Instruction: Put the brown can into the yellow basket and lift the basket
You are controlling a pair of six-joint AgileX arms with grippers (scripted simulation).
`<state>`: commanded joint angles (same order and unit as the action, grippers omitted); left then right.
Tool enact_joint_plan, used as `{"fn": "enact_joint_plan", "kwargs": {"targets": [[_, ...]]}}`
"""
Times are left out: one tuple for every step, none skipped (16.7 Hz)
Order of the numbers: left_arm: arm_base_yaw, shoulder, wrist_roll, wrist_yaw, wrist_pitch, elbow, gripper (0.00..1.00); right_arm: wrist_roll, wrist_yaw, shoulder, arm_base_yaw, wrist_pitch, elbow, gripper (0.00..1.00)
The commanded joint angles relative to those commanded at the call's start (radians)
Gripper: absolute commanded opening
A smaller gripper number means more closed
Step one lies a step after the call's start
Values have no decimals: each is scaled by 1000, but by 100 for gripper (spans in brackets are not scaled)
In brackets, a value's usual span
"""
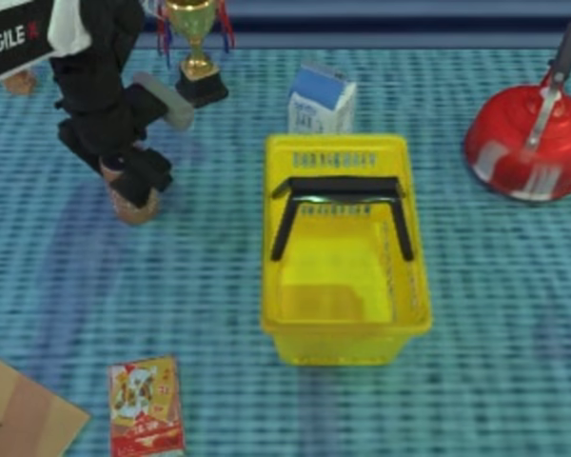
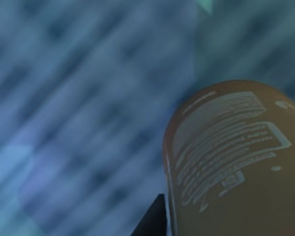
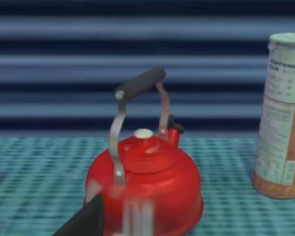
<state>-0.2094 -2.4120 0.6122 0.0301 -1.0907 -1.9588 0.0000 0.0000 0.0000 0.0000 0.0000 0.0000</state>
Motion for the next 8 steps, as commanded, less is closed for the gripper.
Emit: {"fn": "enact_joint_plan", "kwargs": {"targets": [[-4,3,-9,25,31,9,0,0,0,0,0,0,0,100],[-8,6,-22,57,73,22,0,0,0,0,0,0,0,100],[-12,10,-38,97,126,37,0,0,0,0,0,0,0,100],[-17,15,-57,143,189,55,0,0,0,0,0,0,0,100],[-21,20,-79,194,262,76,0,0,0,0,0,0,0,100],[-26,26,-104,251,345,100,0,0,0,0,0,0,0,100],[-32,33,-132,312,438,127,0,0,0,0,0,0,0,100],[-37,41,-161,376,539,155,0,0,0,0,0,0,0,100]]}}
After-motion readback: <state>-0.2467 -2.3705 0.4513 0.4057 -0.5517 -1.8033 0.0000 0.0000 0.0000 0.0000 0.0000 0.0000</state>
